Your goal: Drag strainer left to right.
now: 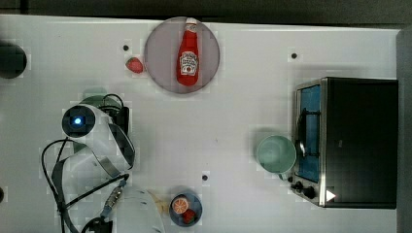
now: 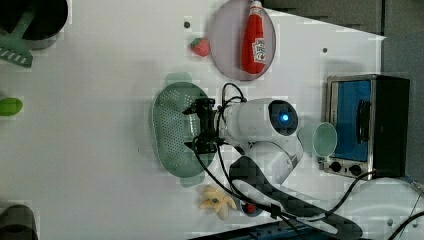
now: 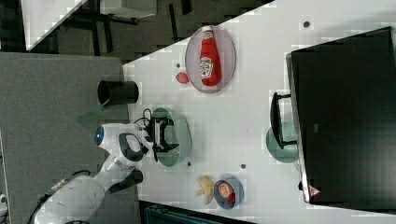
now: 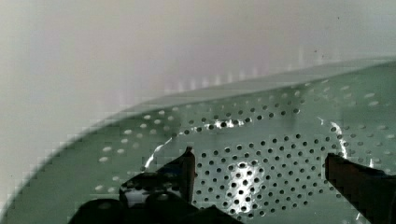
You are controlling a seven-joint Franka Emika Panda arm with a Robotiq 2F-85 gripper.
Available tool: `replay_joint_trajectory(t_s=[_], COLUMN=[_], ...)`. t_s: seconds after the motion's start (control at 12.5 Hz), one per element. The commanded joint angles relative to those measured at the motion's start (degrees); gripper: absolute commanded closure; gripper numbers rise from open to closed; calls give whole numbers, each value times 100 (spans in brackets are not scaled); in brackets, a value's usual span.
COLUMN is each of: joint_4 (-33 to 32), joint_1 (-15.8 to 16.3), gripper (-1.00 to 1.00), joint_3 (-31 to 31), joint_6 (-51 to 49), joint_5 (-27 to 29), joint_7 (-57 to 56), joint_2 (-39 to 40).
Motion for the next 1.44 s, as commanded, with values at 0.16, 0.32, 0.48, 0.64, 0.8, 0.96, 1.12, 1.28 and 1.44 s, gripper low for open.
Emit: replay_joint_trajectory(t_s=[0.16, 0.32, 0.48, 0.64, 0.8, 0.96, 1.12, 1.28, 1.44], joint_4=[-242, -272, -336, -400, -535, -727, -918, -1088, -1234], joint_1=[119, 115, 110, 99, 57, -6, -89, -171, -230], gripper=[-100, -100, -100, -100, -100, -100, -100, -100, -100], joint_3=[-166, -292, -405, -541, -653, -748, -842, -971, -1164], joint_6=[182, 183, 189, 188, 190, 194, 196, 212, 211], joint_5=[42, 41, 41, 41, 41, 41, 41, 41, 41], joint_7=[118, 112, 107, 100, -52, -210, -428, -785, -1097], joint_2=[-78, -82, -99, -175, -302, -460, -601, -714, -832])
